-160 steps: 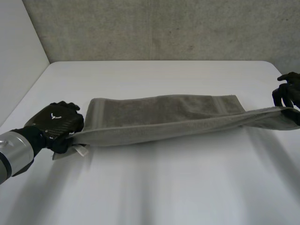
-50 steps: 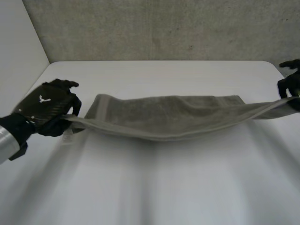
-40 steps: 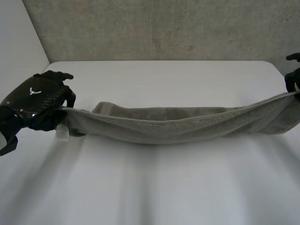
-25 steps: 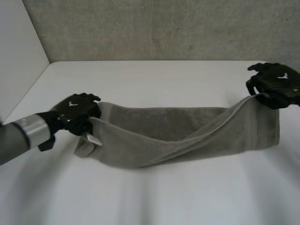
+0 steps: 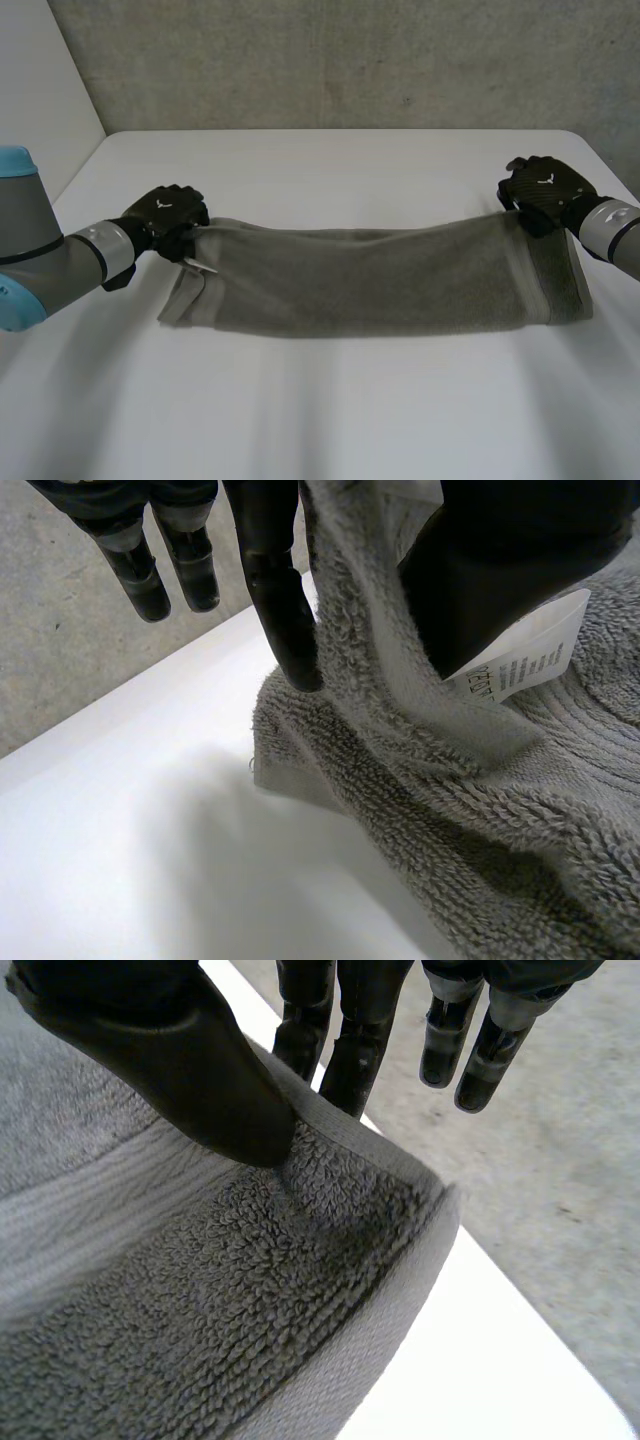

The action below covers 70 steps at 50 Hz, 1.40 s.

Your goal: Fold the towel.

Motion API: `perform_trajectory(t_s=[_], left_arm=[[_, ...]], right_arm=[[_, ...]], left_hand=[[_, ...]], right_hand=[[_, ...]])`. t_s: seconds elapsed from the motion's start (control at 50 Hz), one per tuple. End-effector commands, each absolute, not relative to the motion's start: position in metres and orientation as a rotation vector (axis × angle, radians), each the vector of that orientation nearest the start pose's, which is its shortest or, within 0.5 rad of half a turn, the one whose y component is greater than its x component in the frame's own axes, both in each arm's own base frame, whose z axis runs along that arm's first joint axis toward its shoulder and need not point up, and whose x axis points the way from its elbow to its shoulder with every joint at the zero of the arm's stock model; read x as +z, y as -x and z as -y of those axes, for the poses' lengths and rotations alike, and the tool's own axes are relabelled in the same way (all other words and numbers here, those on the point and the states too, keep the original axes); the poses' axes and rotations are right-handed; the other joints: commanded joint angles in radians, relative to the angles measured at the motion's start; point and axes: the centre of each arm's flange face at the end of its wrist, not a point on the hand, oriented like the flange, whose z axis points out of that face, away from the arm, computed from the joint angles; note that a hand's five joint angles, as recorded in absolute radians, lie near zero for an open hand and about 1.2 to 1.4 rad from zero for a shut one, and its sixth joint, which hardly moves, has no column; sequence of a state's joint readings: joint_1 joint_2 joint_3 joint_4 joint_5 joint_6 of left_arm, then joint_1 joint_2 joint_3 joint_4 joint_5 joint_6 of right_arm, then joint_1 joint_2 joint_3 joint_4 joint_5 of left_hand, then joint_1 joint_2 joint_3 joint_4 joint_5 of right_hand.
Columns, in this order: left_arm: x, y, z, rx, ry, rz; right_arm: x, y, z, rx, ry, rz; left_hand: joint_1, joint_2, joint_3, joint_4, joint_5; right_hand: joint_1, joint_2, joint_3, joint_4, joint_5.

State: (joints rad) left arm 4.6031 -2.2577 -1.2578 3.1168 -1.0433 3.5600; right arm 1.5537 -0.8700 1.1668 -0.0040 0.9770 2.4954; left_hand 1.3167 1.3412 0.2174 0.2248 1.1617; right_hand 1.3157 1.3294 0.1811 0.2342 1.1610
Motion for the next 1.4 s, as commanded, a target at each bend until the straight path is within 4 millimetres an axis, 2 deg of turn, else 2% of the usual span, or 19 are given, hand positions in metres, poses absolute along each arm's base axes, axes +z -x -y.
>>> perform_trajectory(t_s=[0.02,0.4,0.58,0.6,0.62,0.64,0.66,0.68,0.82,0.9,0.92,0.94,0.98,1.1,1.12,1.18,1.24,1.38,1.4], left_arm=[[0.143,0.223,0.376,-1.929,-1.212,-2.539],[0.134,0.226,0.396,-1.951,-1.152,-2.464],[0.129,0.237,0.397,-1.972,-1.177,-2.438],[0.128,0.238,0.396,-1.969,-1.182,-2.441],[0.128,0.238,0.396,-1.969,-1.182,-2.441],[0.126,0.239,0.396,-1.964,-1.185,-2.446],[0.126,0.239,0.396,-1.963,-1.185,-2.446],[0.124,0.241,0.395,-1.957,-1.184,-2.447],[0.130,0.239,0.396,-1.918,-1.169,-2.345],[0.151,0.239,0.395,-1.926,-1.163,-2.224],[0.160,0.238,0.395,-1.937,-1.153,-2.200],[0.160,0.238,0.395,-1.937,-1.152,-2.200],[0.177,0.237,0.389,-1.968,-1.127,-2.182],[0.188,0.236,0.369,-1.977,-1.113,-2.231],[0.190,0.236,0.362,-1.983,-1.102,-2.259],[0.191,0.237,0.350,-1.988,-1.072,-2.324],[0.190,0.238,0.342,-1.995,-1.061,-2.383],[0.188,0.238,0.344,-2.034,-1.082,-2.448],[0.186,0.240,0.346,-2.040,-1.102,-2.449]], right_arm=[[0.160,-0.178,0.422,-1.947,1.212,-2.121],[0.133,-0.180,0.437,-1.983,1.187,-2.139],[0.123,-0.187,0.441,-1.976,1.180,-2.137],[0.123,-0.187,0.441,-1.976,1.180,-2.137],[0.122,-0.188,0.442,-1.986,1.180,-2.133],[0.122,-0.188,0.442,-1.986,1.180,-2.133],[0.122,-0.188,0.443,-2.001,1.178,-2.135],[0.123,-0.187,0.444,-2.018,1.167,-2.151],[0.139,-0.184,0.447,-2.085,1.122,-2.167],[0.170,-0.179,0.445,-2.152,1.052,-2.129],[0.170,-0.179,0.445,-2.153,1.052,-2.129],[0.176,-0.179,0.442,-2.153,1.028,-2.121],[0.181,-0.177,0.437,-2.137,1.004,-2.122],[0.204,-0.177,0.400,-2.101,0.983,-2.127],[0.204,-0.177,0.389,-2.063,0.995,-2.129],[0.201,-0.174,0.379,-2.023,1.005,-2.139],[0.193,-0.158,0.361,-1.919,1.004,-2.186],[0.169,-0.135,0.336,-1.791,1.082,-2.248],[0.169,-0.135,0.336,-1.791,1.082,-2.248]], left_hand=[[0.080,0.055,-0.043,-0.050,0.060],[0.080,0.055,-0.043,-0.050,0.060],[0.080,0.055,-0.043,-0.050,0.060],[-0.147,-0.171,-0.043,-0.050,-0.166],[-0.149,-0.173,-0.043,-0.050,-0.169],[-0.605,-0.630,-0.043,-0.050,-0.625],[-0.610,-0.634,-0.043,-0.050,-0.629],[-1.069,-1.094,-0.043,-0.050,-1.089],[-1.142,-1.167,-0.043,-0.050,-1.162],[-1.142,-1.167,-0.043,-0.050,-1.162],[-1.142,-1.167,-0.043,-0.050,-1.162],[-1.142,-1.167,-0.043,-0.050,-1.162],[-1.142,-1.167,-0.043,-0.050,-1.162],[-1.142,-1.167,-0.043,-0.050,-1.162],[-1.142,-1.167,-0.043,-0.050,-1.162],[-1.142,-1.167,-0.043,-0.050,-1.162],[-1.142,-1.167,-0.043,-0.050,-1.162],[-1.136,-1.160,-0.043,-0.050,-1.155],[-0.964,-0.988,-0.043,-0.050,-0.984]], right_hand=[[0.081,0.067,-0.007,-0.060,0.061],[0.081,0.067,-0.007,-0.060,0.061],[0.076,0.062,-0.007,-0.060,0.056],[0.076,0.062,-0.007,-0.060,0.056],[-0.381,-0.394,-0.007,-0.060,-0.400],[-0.385,-0.399,-0.007,-0.060,-0.405],[-0.830,-0.844,-0.007,-0.060,-0.850],[-1.141,-1.155,-0.007,-0.060,-1.161],[-1.141,-1.155,-0.007,-0.060,-1.161],[-1.141,-1.155,-0.007,-0.060,-1.161],[-1.141,-1.155,-0.007,-0.060,-1.161],[-1.141,-1.155,-0.007,-0.060,-1.161],[-1.141,-1.155,-0.007,-0.060,-1.161],[-1.141,-1.155,-0.007,-0.060,-1.161],[-1.141,-1.155,-0.007,-0.060,-1.161],[-1.141,-1.155,-0.007,-0.060,-1.161],[-1.141,-1.155,-0.007,-0.060,-1.161],[-1.096,-1.109,-0.007,-0.060,-1.115],[-1.096,-1.109,-0.007,-0.060,-1.115]])
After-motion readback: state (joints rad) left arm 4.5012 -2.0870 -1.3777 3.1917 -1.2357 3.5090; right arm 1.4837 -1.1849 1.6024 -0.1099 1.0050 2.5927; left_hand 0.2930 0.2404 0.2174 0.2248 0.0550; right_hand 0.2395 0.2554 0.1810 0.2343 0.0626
